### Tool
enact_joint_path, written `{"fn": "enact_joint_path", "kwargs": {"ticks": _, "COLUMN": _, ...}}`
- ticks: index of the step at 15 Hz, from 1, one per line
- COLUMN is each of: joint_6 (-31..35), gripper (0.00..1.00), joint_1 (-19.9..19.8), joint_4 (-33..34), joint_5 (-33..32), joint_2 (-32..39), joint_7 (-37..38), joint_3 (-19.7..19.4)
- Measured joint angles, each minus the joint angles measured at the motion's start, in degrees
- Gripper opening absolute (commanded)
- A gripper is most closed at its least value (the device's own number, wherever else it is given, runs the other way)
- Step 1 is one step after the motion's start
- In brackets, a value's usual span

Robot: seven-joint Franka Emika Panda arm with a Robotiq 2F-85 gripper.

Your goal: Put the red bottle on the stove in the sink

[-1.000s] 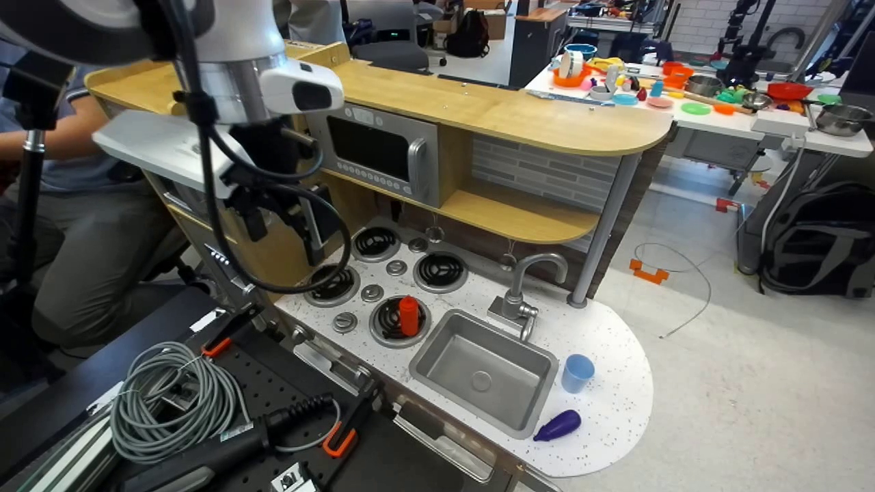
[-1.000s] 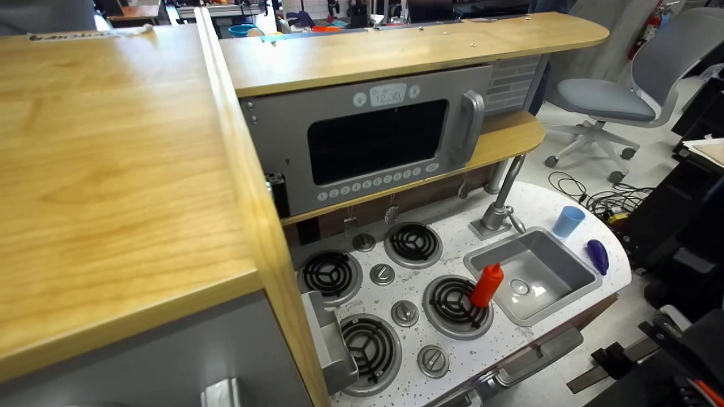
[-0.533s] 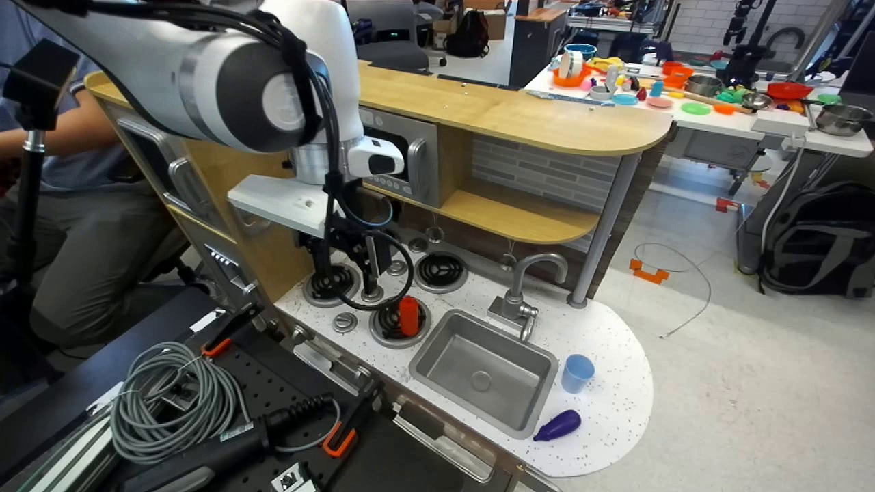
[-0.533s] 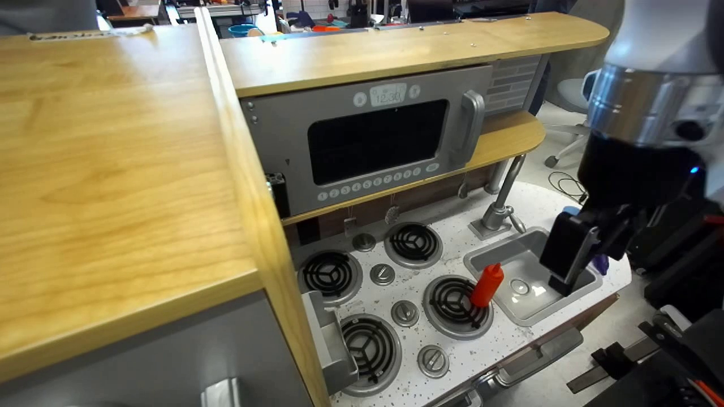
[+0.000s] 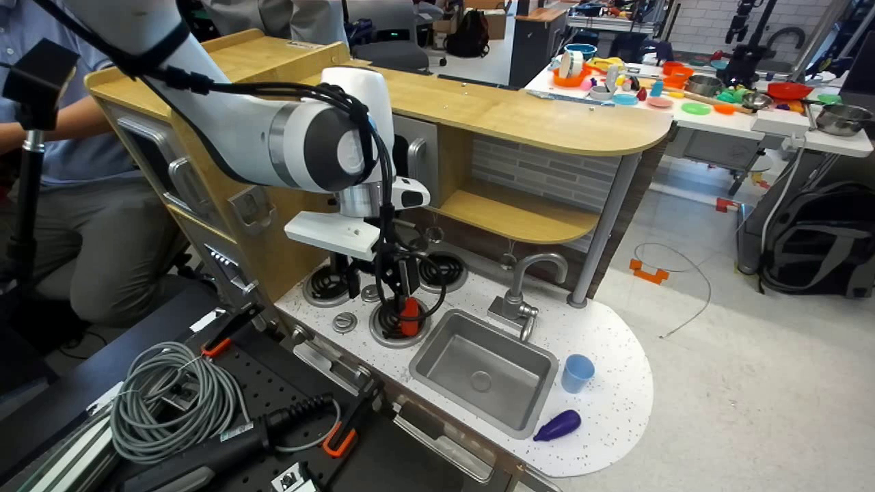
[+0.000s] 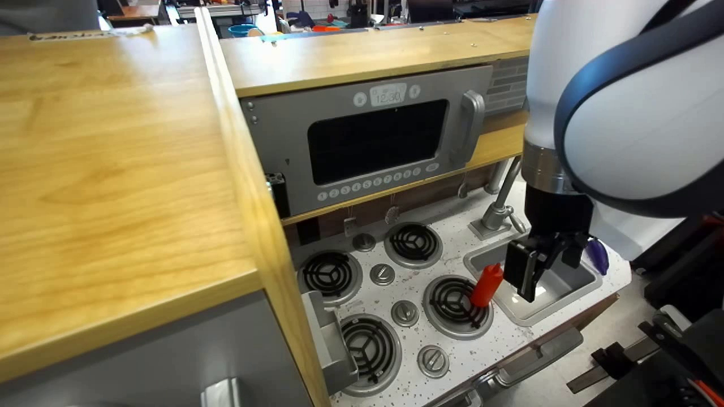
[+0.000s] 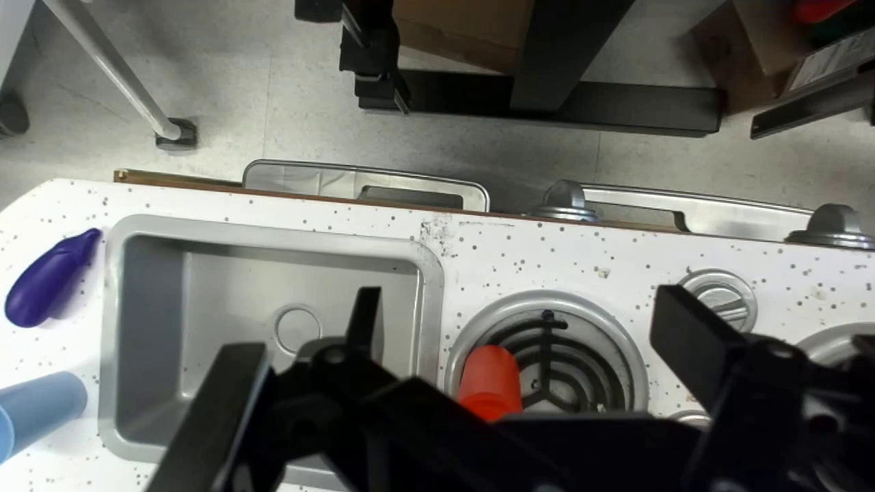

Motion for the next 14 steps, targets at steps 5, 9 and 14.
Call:
{"fn": "enact_joint_path", "kwargs": {"ticks": 5, "joint_6": 3.4, "gripper": 1.0, "joint_1": 0.3, "joint_4": 3.7, "joint_5": 0.0, "joint_2": 6.1, "joint_7": 1.1, "joint_3": -1.9}}
{"fn": "enact_joint_path", "kwargs": {"ticks": 9, "joint_6": 7.6, "gripper": 1.0, "joint_1": 1.6, "joint_4": 5.9, "joint_5": -1.7, "joint_2": 9.9, "joint_7": 2.5, "joint_3": -4.3}}
{"fn": "enact_joint_path", "kwargs": {"ticks": 14, "joint_6": 10.1, "gripper": 1.0, "joint_1": 3.4, "joint_4": 7.3, "joint_5": -2.0, "joint_2": 13.9, "joint_7": 3.9, "joint_3": -5.8}}
